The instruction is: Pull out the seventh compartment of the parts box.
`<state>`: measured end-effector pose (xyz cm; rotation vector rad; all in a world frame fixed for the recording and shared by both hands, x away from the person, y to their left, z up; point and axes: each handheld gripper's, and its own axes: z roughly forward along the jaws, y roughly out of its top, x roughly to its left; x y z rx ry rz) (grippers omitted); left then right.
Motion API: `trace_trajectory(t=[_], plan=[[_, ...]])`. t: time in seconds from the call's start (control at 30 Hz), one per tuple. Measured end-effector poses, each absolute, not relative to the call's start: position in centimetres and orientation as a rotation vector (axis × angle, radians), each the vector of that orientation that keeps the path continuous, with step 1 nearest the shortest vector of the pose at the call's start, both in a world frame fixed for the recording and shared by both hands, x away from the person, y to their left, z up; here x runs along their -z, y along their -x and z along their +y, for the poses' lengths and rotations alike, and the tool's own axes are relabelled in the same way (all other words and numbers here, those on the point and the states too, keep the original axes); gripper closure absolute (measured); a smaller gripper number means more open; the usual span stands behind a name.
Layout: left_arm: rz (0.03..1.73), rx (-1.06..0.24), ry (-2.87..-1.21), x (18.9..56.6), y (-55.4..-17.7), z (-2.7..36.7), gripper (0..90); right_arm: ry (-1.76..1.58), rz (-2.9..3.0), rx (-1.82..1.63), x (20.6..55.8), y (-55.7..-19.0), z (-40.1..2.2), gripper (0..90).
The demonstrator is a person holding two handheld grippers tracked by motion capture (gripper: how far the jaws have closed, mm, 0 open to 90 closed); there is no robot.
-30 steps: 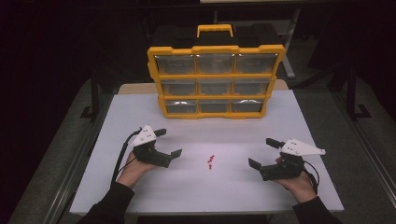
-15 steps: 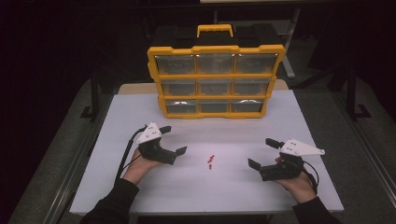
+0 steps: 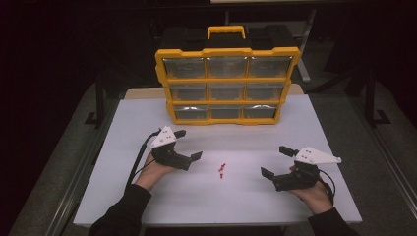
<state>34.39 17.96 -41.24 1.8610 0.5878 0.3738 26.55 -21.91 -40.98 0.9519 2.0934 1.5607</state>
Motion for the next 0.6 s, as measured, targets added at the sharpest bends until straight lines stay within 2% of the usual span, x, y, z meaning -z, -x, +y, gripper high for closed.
trace_trajectory(t=[0.6], plan=[[0.573,-0.373,-1.857,41.2,-35.3,16.8,0.0,-0.948,2.097,-1.555,41.0,-26.5,-21.9,0.0]])
